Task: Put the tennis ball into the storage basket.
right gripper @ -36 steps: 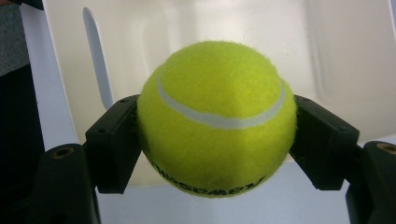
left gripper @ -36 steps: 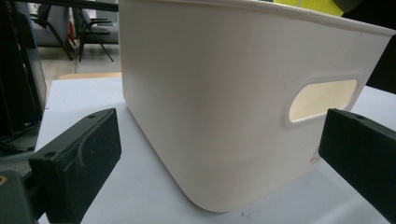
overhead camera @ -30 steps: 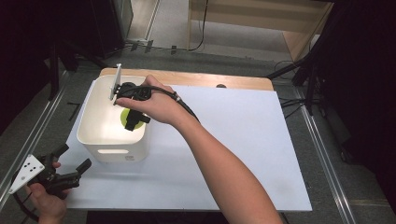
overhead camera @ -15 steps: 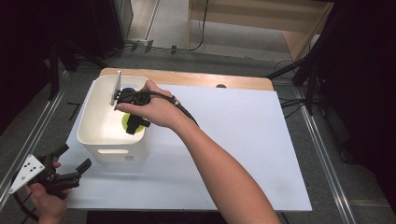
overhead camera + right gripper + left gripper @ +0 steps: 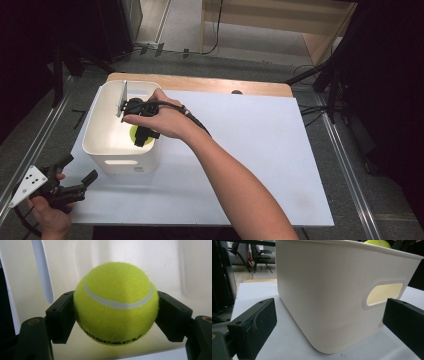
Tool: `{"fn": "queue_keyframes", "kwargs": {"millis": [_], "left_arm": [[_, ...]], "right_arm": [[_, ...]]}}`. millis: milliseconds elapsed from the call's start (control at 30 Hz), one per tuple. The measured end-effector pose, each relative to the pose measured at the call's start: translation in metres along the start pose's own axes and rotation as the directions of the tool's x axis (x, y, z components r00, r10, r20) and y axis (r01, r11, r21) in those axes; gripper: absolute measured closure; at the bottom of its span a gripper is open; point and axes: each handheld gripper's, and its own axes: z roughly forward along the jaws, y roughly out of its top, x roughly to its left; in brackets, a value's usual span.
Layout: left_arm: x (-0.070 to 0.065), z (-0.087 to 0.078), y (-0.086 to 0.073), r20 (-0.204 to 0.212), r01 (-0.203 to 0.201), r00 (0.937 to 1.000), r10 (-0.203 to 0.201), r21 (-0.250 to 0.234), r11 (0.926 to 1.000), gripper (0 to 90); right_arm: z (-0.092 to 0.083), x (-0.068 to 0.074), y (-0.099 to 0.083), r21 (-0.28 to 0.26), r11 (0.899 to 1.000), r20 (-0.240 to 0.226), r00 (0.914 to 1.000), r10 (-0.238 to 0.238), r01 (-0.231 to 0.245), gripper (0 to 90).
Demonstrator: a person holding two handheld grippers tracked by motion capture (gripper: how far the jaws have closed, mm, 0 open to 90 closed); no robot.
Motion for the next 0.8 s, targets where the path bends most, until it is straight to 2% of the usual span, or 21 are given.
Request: {"fn": "queue_keyframes", "kwargs": {"millis": [333, 400, 467, 500, 800], "left_arm": [[0.0, 0.0, 0.0, -0.001, 0.001, 1.0, -0.001, 0.0, 1.0, 0.0], [0.0, 0.0, 0.0, -0.001, 0.001, 1.0, -0.001, -0.002, 1.0, 0.0], [0.0, 0.0, 0.0, 0.0, 0.0, 1.0, 0.0, -0.001, 1.0, 0.0], [0.0, 0.0, 0.0, 0.0, 0.001, 1.0, -0.001, -0.002, 1.0, 0.0], [0.0, 0.0, 0.0, 0.0, 0.002, 1.0, -0.002, -0.001, 1.0, 0.0]], "right_arm": [[0.003, 0.004, -0.002, 0.007, 1.0, 0.01, 0.9995, -0.029, 0.029, 22.3], [0.004, 0.005, -0.002, -0.007, 0.999, 0.023, 0.9992, -0.033, 0.034, 17.9], [0.001, 0.006, -0.002, -0.022, 0.999, 0.028, 0.9989, -0.037, 0.038, 3.9], [0.0, 0.006, -0.002, -0.033, 0.999, 0.024, 0.9992, -0.032, 0.032, 1.3], [-0.011, 0.004, -0.009, -0.07, 0.997, 0.043, 0.9987, -0.027, 0.03, 1.3]]}}
